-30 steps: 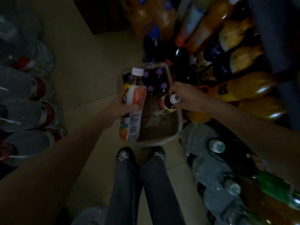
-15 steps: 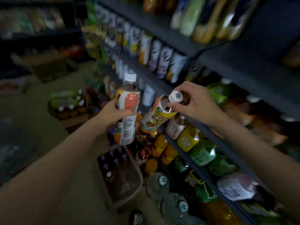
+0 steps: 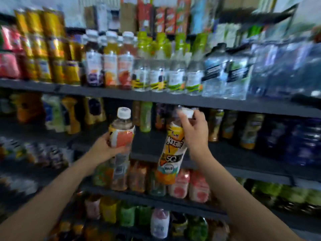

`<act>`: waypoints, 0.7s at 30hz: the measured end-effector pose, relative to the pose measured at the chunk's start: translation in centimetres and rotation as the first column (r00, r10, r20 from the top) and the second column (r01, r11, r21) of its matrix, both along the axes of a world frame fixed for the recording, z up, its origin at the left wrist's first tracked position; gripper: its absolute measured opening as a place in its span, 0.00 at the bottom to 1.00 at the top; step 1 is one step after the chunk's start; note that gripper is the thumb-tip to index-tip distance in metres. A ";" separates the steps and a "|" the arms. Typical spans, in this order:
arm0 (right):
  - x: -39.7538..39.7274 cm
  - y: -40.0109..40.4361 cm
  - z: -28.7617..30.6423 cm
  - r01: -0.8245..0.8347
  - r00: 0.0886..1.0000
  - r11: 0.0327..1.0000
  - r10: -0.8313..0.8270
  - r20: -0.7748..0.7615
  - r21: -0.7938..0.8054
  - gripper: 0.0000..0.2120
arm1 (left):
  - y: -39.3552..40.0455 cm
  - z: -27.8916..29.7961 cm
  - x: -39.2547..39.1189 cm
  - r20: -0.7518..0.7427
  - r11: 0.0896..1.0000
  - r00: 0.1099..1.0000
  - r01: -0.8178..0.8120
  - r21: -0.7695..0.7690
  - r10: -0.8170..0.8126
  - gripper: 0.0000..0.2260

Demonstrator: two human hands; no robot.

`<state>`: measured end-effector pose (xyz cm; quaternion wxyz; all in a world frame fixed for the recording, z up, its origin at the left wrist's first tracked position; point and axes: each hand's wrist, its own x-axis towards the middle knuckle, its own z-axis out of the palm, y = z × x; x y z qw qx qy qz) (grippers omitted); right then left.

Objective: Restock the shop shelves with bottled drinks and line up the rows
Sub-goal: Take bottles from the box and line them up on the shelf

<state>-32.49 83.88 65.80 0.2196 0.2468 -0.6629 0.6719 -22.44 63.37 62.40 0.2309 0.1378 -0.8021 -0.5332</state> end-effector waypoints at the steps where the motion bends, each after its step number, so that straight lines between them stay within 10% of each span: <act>1: -0.9 2.6 0.0 0.068 0.998 0.998 -0.068 -0.012 -0.006 0.10 | 2.2 0.1 -1.7 -0.008 0.998 0.998 0.055 -0.028 -0.056 0.17; 8: -6.9 17.4 -1.4 0.388 0.909 0.920 -0.393 -0.140 -0.065 0.05 | 16.9 -1.2 -13.5 -0.096 0.931 0.942 0.296 -0.214 -0.322 0.30; 13: -12.5 22.8 -2.5 0.435 0.887 0.900 -0.424 -0.185 0.023 0.06 | 24.8 -1.9 -20.3 -0.168 0.963 0.949 0.261 -0.062 -0.268 0.26; 21: -20.0 23.9 -2.9 0.243 0.963 0.940 -0.263 0.057 0.238 0.34 | 27.6 -2.7 -25.0 -0.113 0.977 0.986 0.142 0.156 -0.125 0.23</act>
